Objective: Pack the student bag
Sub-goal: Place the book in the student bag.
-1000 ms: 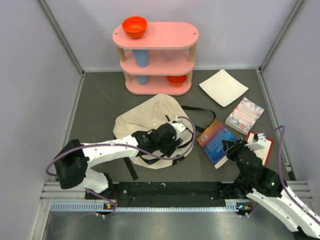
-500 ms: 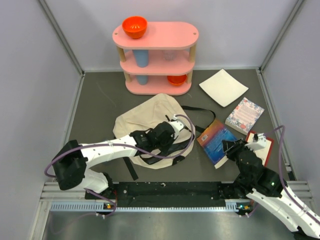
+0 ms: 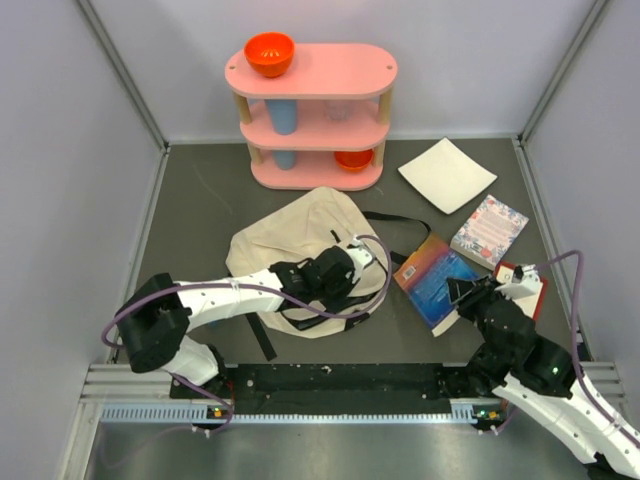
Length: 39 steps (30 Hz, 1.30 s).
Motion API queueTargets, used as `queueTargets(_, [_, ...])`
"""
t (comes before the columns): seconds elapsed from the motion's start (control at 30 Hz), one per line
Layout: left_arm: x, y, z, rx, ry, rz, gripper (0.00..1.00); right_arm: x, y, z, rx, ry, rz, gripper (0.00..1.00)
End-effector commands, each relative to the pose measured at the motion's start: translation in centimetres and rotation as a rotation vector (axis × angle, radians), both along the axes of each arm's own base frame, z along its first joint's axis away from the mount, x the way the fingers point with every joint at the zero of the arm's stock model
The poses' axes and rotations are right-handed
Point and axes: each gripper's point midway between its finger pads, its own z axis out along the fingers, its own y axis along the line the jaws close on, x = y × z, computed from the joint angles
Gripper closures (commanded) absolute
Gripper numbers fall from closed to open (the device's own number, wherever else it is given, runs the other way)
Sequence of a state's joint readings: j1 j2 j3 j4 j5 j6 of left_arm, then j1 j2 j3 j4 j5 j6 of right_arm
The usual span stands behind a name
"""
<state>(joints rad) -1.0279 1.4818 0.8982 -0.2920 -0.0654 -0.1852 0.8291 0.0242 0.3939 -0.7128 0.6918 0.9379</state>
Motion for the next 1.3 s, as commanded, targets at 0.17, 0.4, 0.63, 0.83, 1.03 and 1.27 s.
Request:
queueTargets(0.17, [2.5, -0.6, 6.8, -0.152, -0.127, 0.107, 1.0, -1.2, -0.7, 10.3, 0.307, -0.271, 0.023, 1.0])
queueTargets(0.4, [3.6, -0.6, 10.4, -0.273, -0.171, 0.189, 1.0, -2.2, -0.5, 12.4, 0.308, -0.313, 0.093, 1.0])
queueTargets(0.63, [5.0, 1.0, 16.6, -0.325, -0.301, 0.242, 1.0, -3.8, -0.1, 15.2, 0.349, -0.366, 0.182, 1.0])
queueTargets(0.83, [6.6, 1.2, 21.4, -0.386, -0.387, 0.276, 1.0, -5.2, 0.4, 17.0, 0.422, -0.387, 0.253, 1.0])
queueTargets(1.03, [7.3, -0.2, 22.0, -0.419, -0.374, 0.272, 1.0, -5.9, 3.0, 16.2, 0.521, -0.317, 0.364, 1.0])
queueTargets(1.27, [6.9, -0.6, 20.6, -0.443, -0.353, 0.267, 1.0, -4.5, 8.9, 13.5, 0.809, -0.246, 0.498, 1.0])
